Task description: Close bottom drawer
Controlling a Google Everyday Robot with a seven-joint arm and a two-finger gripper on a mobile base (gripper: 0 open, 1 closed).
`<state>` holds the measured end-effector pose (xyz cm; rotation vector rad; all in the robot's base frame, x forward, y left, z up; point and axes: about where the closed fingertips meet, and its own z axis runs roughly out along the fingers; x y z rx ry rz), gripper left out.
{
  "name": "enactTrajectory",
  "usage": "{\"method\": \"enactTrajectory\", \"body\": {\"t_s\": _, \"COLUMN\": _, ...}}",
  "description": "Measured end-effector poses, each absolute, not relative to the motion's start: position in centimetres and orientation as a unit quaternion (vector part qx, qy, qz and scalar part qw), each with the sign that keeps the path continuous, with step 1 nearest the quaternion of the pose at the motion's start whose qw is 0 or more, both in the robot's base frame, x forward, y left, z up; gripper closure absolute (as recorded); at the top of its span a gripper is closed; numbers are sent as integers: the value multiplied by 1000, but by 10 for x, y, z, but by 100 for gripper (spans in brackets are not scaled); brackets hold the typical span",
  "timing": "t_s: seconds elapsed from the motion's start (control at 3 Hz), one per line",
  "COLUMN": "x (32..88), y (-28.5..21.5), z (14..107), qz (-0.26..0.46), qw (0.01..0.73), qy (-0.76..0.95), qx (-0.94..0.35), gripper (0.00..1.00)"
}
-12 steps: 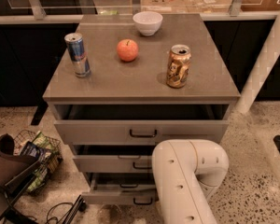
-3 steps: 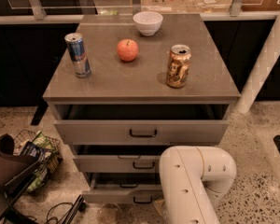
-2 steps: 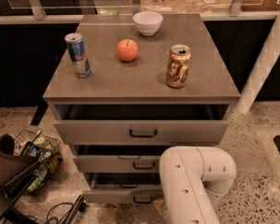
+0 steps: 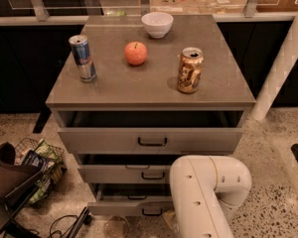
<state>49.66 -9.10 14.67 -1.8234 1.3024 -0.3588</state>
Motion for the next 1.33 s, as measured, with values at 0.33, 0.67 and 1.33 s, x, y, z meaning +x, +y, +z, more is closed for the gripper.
{"method": "enactTrajectory", "body": {"t_s": 0.33, "x": 496, "y": -91, "z": 147, "qz": -143, "qw": 422, "qy": 520, "qx": -728, "gripper": 100}}
{"method": "enactTrajectory", "body": {"t_s": 0.67, "x": 496, "y": -91, "z": 147, "qz": -143, "qw": 423, "qy": 520, "qx": -728, "gripper": 100}}
{"method": "enactTrajectory", "body": {"t_s": 1.33, "x": 496, "y": -91, "z": 147, "qz": -143, "qw": 423, "qy": 520, "qx": -728, "gripper": 100}}
